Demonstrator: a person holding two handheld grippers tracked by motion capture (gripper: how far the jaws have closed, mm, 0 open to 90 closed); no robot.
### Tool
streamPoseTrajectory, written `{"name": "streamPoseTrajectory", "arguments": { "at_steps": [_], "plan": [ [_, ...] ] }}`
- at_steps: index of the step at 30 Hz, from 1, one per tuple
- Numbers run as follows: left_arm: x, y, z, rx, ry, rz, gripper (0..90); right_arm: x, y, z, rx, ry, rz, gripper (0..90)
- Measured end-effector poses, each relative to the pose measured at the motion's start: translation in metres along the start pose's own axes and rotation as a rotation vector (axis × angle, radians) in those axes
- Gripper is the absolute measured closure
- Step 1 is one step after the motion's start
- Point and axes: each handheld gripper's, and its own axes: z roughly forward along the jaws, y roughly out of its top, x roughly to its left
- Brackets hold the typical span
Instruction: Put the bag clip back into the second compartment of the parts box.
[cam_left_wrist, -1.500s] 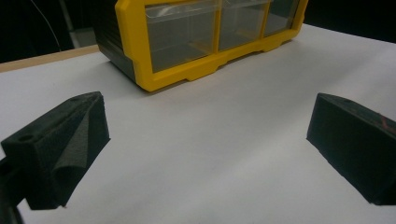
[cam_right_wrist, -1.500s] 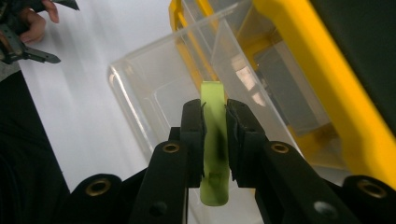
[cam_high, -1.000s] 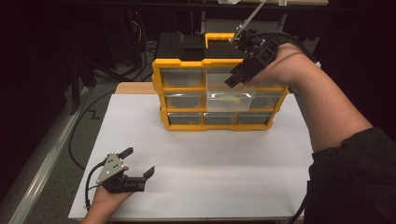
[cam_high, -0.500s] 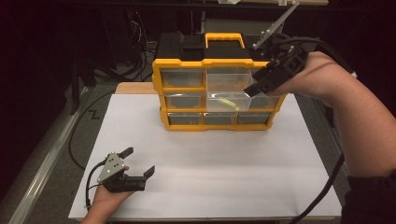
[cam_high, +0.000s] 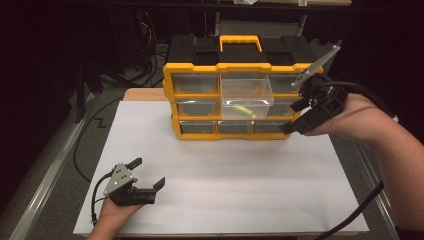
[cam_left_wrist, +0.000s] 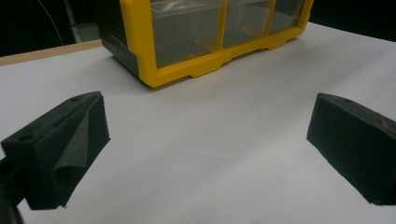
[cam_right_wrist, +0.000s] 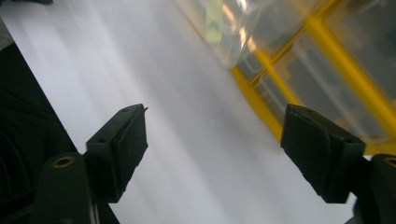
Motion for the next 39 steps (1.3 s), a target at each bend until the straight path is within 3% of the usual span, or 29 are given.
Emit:
{"name": "streamPoseTrajectory", "arguments": {
  "at_steps": [12,28,33,36,39],
  "plan": [
    [0.000,0.000,0.000,0.007,0.003,-0.001,0.4,0.004,-0.045,0.069,0.071,-0.007,0.060,0.0],
    [0.002,-0.001,0.000,0.010,0.010,-0.010,0.4,0.012,-0.096,0.180,0.165,0.026,0.109,0.0],
    [0.003,-0.001,0.000,0.010,0.011,-0.011,0.4,0.014,-0.112,0.203,0.111,0.030,0.140,0.0],
    [0.003,-0.001,0.001,0.013,0.010,-0.016,0.4,0.014,-0.124,0.210,-0.002,0.046,0.181,0.0],
    [0.003,-0.001,0.001,0.015,0.007,-0.018,0.4,0.018,-0.134,0.215,-0.091,0.028,0.201,0.0]
  ]
}}
